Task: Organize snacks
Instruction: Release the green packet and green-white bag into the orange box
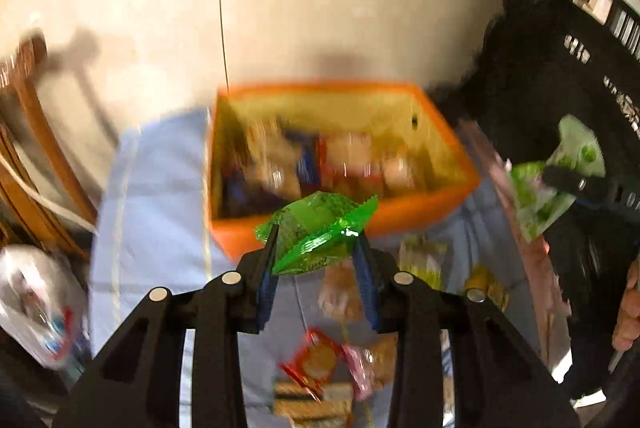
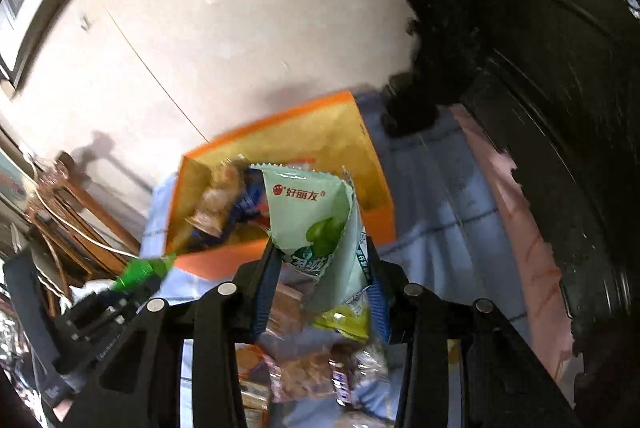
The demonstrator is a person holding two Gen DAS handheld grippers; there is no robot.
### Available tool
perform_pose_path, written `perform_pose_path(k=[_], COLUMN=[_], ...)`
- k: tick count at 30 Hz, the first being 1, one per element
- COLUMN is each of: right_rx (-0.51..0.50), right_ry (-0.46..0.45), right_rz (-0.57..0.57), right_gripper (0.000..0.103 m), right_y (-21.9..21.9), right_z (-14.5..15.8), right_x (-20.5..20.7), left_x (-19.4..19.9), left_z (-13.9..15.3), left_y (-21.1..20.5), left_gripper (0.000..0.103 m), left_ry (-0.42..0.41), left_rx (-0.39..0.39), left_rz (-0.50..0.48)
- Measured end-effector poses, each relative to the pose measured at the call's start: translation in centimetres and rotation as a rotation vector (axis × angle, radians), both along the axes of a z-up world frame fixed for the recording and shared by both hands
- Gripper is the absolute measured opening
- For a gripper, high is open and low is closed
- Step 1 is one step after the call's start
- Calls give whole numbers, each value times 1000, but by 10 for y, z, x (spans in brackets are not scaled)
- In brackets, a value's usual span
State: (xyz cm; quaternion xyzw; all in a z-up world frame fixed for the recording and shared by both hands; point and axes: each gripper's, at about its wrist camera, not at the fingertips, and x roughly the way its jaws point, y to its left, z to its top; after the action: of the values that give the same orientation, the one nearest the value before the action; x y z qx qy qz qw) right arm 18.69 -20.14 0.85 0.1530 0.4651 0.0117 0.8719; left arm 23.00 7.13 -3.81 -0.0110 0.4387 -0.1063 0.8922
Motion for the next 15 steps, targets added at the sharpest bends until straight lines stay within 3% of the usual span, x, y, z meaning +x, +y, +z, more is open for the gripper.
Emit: perform_pose_path(k=[3, 6, 10, 15], right_rx=[-47, -27, -57, -70], right_ry=[-24, 55, 135, 177], right_rz=[44, 78, 100, 115], right_gripper=[40, 40, 40, 41], right_y=[8, 16, 34, 46], right_z=[19, 19, 14, 7], right_x=[19, 57, 109, 143], left_x=[20, 53, 102, 125], left_z=[34, 48, 45, 44], left_y=[1, -6, -12, -17], left_gripper=[34, 34, 34, 34], left_ry=[-43, -25, 72, 76], left_rx=[6, 57, 98, 140], left_rz=[-8, 15, 67, 92])
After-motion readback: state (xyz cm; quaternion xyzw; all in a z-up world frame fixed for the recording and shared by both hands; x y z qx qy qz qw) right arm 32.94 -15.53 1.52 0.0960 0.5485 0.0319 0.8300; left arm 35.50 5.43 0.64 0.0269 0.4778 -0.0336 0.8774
